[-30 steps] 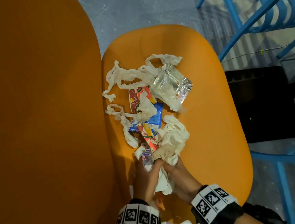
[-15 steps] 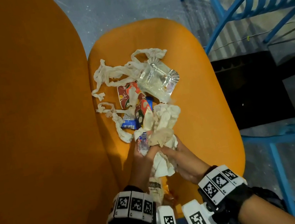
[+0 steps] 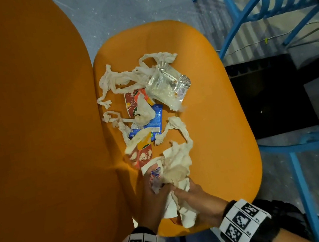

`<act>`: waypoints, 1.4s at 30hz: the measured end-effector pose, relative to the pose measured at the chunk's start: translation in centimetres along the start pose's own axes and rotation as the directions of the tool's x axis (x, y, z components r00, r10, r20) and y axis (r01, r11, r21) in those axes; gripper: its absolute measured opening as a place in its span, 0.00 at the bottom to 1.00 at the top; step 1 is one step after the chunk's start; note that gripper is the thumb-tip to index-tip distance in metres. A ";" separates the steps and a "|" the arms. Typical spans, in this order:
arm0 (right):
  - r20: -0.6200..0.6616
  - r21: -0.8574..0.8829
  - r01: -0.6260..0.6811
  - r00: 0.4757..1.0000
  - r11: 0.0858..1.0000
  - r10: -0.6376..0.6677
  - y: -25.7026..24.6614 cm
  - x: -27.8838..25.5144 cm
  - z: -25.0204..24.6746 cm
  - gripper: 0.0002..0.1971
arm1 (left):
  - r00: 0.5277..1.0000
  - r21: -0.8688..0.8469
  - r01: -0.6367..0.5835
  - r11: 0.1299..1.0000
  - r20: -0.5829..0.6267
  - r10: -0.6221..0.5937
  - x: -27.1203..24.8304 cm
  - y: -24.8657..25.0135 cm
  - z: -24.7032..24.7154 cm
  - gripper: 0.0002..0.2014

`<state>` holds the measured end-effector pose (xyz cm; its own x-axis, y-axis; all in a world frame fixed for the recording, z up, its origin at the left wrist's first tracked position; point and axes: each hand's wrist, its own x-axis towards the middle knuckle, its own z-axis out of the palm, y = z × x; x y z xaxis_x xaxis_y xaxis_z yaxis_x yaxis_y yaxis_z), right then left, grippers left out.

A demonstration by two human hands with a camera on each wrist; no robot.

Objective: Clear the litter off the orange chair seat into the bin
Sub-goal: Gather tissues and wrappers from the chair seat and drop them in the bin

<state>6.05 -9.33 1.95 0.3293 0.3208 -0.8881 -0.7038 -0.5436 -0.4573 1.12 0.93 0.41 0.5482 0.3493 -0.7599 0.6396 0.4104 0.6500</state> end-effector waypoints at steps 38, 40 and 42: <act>-0.055 0.083 0.014 0.998 0.996 -0.009 -10.0 9.6 -1.4 0.60 | 0.834 -0.118 0.228 0.966 -0.488 -0.257 8.4 6.5 -1.6 0.55; -0.090 -0.010 -0.014 0.996 1.000 0.013 -10.5 10.0 -1.2 0.60 | 0.842 -0.127 0.179 0.976 -0.493 -0.219 8.9 6.7 -2.2 0.50; -0.167 -0.169 -0.038 0.986 0.985 0.009 -10.8 10.4 -0.9 0.59 | 0.842 -0.083 0.178 0.980 -0.502 -0.196 9.0 6.8 -2.7 0.46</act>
<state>17.66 -0.82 -2.38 0.4233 0.1815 -0.8876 -0.5990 -0.6790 -0.4245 9.00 9.17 -2.02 0.0661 0.6368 -0.7682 0.6800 0.5346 0.5018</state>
